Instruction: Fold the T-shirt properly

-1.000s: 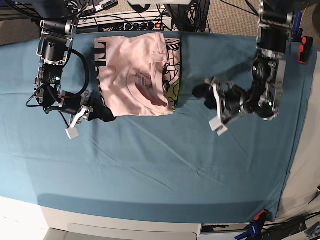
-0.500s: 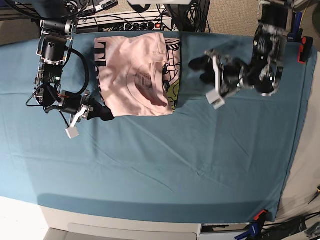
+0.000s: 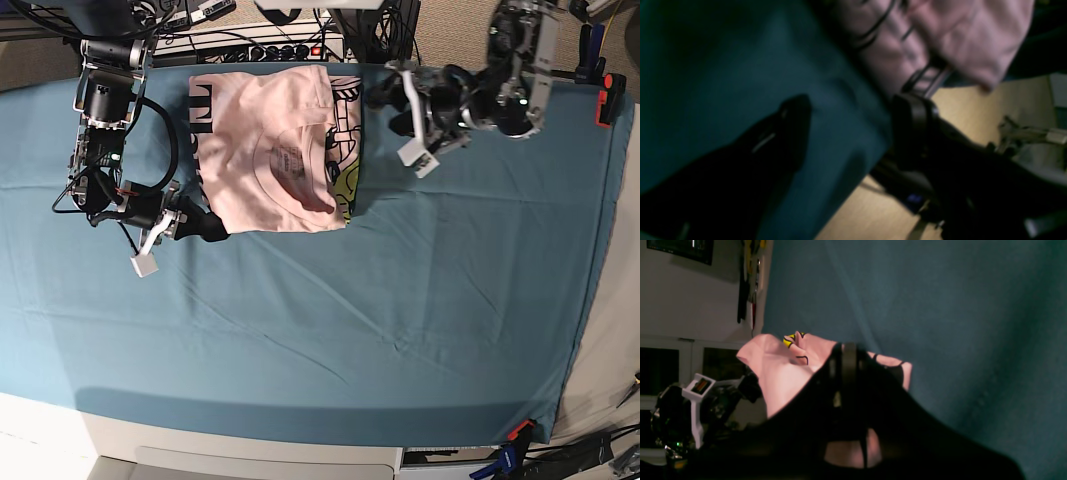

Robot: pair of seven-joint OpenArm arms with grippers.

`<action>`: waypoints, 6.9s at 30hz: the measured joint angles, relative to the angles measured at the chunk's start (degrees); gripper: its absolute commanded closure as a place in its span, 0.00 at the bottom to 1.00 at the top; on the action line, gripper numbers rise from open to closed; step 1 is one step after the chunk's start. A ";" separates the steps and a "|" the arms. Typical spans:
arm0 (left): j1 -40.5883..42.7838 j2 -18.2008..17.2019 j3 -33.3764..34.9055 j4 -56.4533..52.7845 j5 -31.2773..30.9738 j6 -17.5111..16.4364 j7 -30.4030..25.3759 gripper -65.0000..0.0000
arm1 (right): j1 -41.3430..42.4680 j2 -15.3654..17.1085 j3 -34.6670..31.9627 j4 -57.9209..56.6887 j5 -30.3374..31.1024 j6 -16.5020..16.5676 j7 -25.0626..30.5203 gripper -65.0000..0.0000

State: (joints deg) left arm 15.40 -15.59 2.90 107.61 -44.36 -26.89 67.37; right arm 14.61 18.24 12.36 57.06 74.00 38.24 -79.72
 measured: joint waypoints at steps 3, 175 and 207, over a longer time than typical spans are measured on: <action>0.17 2.03 0.02 -0.07 -0.02 0.17 0.35 0.43 | 0.00 0.00 0.00 0.00 -0.02 0.00 0.00 1.00; -25.62 -2.05 6.08 -13.88 15.93 3.37 -8.85 1.00 | -14.88 -9.53 -0.07 23.69 -9.03 -1.11 -0.42 1.00; -32.37 0.66 6.21 -23.71 18.43 2.95 -10.62 1.00 | -19.45 -9.03 -10.40 25.77 -1.46 1.20 0.83 1.00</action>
State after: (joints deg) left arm -16.97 -14.94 9.10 83.90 -25.93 -23.94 56.75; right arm -4.84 9.21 1.96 82.83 72.53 39.44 -78.89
